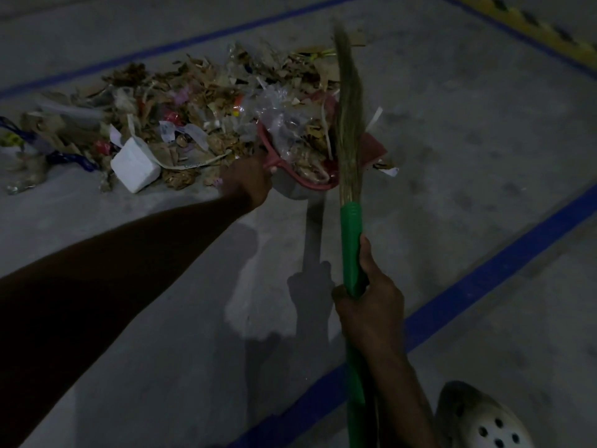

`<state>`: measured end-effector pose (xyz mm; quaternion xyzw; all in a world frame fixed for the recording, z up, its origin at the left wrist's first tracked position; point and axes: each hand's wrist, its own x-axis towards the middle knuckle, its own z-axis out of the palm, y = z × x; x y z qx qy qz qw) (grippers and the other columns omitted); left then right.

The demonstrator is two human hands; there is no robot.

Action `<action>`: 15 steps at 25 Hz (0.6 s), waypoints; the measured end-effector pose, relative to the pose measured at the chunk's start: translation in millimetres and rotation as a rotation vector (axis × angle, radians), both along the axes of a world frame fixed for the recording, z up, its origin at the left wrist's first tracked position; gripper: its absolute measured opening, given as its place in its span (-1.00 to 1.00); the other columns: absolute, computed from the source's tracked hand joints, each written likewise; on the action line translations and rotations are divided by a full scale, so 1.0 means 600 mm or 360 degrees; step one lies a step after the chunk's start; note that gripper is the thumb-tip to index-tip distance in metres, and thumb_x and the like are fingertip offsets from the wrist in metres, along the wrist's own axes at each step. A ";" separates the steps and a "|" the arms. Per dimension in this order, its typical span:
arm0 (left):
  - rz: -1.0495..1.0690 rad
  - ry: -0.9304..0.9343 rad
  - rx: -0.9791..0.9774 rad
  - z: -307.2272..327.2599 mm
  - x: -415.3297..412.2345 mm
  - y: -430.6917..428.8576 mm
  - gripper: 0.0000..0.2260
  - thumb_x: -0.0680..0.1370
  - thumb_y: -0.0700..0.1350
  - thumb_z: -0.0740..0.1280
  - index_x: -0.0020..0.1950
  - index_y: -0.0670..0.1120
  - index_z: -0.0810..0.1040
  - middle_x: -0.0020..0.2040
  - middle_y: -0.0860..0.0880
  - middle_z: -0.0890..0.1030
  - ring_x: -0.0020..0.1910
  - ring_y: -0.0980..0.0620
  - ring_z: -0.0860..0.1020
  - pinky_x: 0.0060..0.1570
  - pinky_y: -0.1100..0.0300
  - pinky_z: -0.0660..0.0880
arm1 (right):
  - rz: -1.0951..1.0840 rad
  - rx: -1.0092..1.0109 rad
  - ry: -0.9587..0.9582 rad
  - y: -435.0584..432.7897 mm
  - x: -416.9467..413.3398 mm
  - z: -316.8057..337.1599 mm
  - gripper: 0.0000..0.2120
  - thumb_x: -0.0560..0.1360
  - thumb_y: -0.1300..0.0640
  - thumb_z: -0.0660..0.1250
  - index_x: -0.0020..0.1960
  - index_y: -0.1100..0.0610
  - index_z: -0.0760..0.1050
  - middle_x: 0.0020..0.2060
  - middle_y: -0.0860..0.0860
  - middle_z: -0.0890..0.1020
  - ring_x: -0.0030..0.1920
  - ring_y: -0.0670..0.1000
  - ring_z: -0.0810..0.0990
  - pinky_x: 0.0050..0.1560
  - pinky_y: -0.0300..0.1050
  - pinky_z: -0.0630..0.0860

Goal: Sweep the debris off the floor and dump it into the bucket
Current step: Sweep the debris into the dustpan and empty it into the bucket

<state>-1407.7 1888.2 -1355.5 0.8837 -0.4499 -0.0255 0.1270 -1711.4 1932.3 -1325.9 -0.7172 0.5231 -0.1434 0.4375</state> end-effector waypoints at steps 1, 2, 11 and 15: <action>-0.0015 -0.0027 0.0022 0.000 -0.003 -0.002 -0.58 0.65 0.09 0.18 0.44 -0.08 0.39 0.29 -0.20 0.55 0.26 -0.26 0.51 0.23 -0.10 0.43 | 0.0015 -0.0001 -0.0002 0.005 0.001 0.000 -0.10 0.52 0.19 0.44 0.60 -0.26 -0.04 -0.10 -0.22 0.46 -0.11 -0.11 0.56 -0.27 -0.44 0.44; -0.0019 -0.0037 0.0039 0.000 -0.005 -0.002 -0.58 0.65 0.09 0.18 0.44 -0.08 0.38 0.28 -0.20 0.55 0.26 -0.25 0.51 0.22 -0.10 0.43 | 0.0010 -0.0001 -0.0018 0.009 0.001 -0.001 -0.10 0.51 0.19 0.45 0.59 -0.28 -0.03 -0.12 -0.29 0.43 -0.13 -0.14 0.56 -0.29 -0.44 0.45; -0.0119 -0.0033 -0.0055 -0.037 -0.004 -0.006 -0.62 0.66 0.04 0.19 0.38 -0.15 0.46 0.18 -0.23 0.60 0.15 -0.23 0.56 0.05 0.02 0.42 | -0.0078 -0.0030 -0.0067 -0.042 0.016 -0.008 -0.11 0.49 0.20 0.45 0.60 -0.26 0.05 0.04 -0.38 0.43 -0.05 -0.16 0.58 -0.03 -0.34 0.56; 0.0062 0.0074 -0.0004 -0.013 -0.022 -0.012 -0.69 0.62 0.03 0.24 0.23 -0.15 0.56 0.11 -0.20 0.62 0.11 -0.21 0.58 0.14 -0.05 0.49 | -0.0040 0.0111 -0.0016 -0.047 0.026 0.014 -0.11 0.49 0.19 0.43 0.61 -0.25 0.03 0.10 -0.19 0.48 -0.06 -0.10 0.59 -0.08 -0.31 0.56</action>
